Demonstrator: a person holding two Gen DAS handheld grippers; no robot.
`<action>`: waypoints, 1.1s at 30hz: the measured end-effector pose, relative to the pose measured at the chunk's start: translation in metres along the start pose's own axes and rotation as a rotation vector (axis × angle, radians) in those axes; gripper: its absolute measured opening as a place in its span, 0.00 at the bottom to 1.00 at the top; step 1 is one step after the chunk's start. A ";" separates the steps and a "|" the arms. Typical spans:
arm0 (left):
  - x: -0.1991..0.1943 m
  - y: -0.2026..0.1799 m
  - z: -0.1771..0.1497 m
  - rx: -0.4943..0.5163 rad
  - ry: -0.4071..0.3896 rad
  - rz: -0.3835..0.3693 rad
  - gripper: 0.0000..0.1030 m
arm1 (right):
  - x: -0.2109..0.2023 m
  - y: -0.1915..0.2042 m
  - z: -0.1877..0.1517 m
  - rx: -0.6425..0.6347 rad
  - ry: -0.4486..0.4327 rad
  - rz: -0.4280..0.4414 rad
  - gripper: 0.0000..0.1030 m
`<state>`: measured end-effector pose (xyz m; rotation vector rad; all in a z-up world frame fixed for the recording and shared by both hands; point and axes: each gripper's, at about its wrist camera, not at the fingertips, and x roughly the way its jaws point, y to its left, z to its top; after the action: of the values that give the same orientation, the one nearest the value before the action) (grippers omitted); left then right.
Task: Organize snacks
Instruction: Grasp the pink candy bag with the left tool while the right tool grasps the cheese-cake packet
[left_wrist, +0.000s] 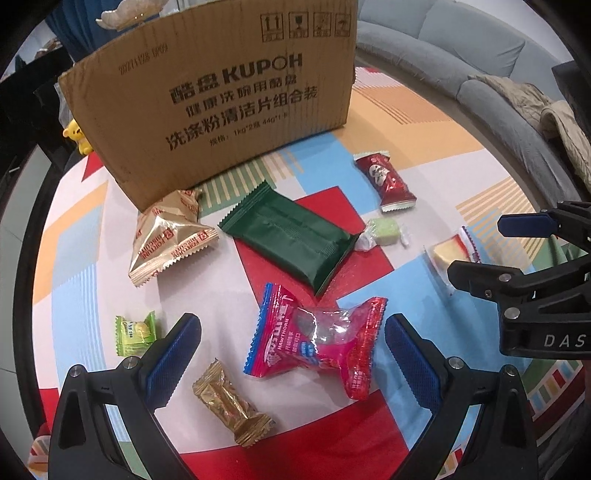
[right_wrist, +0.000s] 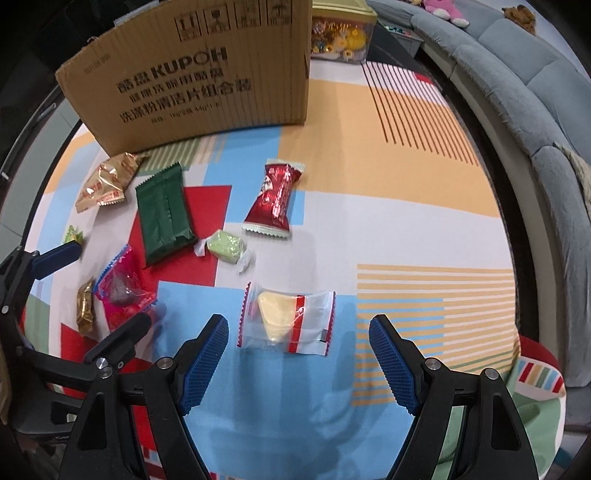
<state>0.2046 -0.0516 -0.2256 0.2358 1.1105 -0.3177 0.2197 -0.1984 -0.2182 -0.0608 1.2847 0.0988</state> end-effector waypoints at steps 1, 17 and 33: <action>0.001 0.000 0.000 -0.002 0.003 -0.001 0.98 | 0.002 0.000 0.000 0.002 0.004 0.000 0.77; 0.018 0.003 0.001 -0.034 0.030 -0.024 0.85 | 0.034 -0.011 0.011 0.036 0.064 0.006 0.77; 0.011 -0.005 -0.003 -0.011 0.026 -0.032 0.50 | 0.024 -0.002 0.006 0.003 0.031 0.022 0.35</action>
<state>0.2053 -0.0568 -0.2372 0.2126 1.1428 -0.3376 0.2324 -0.1984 -0.2394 -0.0454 1.3168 0.1154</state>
